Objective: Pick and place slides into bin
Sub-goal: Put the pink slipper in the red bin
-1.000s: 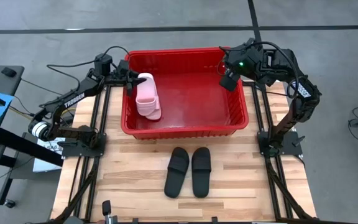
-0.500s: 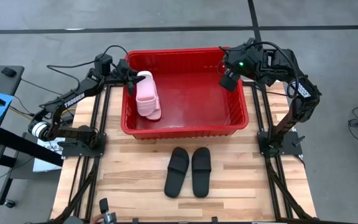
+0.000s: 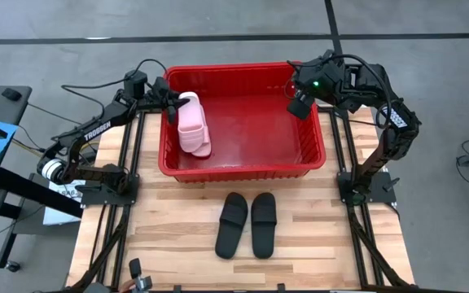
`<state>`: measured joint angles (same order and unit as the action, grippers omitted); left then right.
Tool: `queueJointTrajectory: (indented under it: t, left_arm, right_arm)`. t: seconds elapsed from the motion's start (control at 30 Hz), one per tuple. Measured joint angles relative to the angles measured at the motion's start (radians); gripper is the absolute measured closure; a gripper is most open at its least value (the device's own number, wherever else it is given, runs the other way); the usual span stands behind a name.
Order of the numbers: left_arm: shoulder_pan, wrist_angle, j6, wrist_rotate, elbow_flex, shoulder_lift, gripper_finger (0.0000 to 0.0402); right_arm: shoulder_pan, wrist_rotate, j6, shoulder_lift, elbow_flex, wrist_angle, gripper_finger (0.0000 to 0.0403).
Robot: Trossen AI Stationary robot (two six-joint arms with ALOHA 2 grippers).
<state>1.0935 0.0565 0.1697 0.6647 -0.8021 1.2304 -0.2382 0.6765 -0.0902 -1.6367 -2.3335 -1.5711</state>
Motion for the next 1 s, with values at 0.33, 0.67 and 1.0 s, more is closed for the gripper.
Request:
queueJointTrajectory:
  t: [0.33,0.67,1.0]
  left_arm:
    - [0.0,0.005,0.027,-0.043,0.0,0.001,0.0303]
    - [0.0,0.014,0.065,-0.079,0.0,0.001,0.0303]
    - [-0.001,0.015,0.05,-0.132,0.0,0.001,0.0303]
  right_arm:
    - [0.0,0.0,0.0,0.0,0.0,0.0,0.0207]
    - [0.0,0.0,0.0,0.0,0.0,0.0,0.0207]
    - [0.0,0.0,0.0,0.0,0.0,0.0,0.0207]
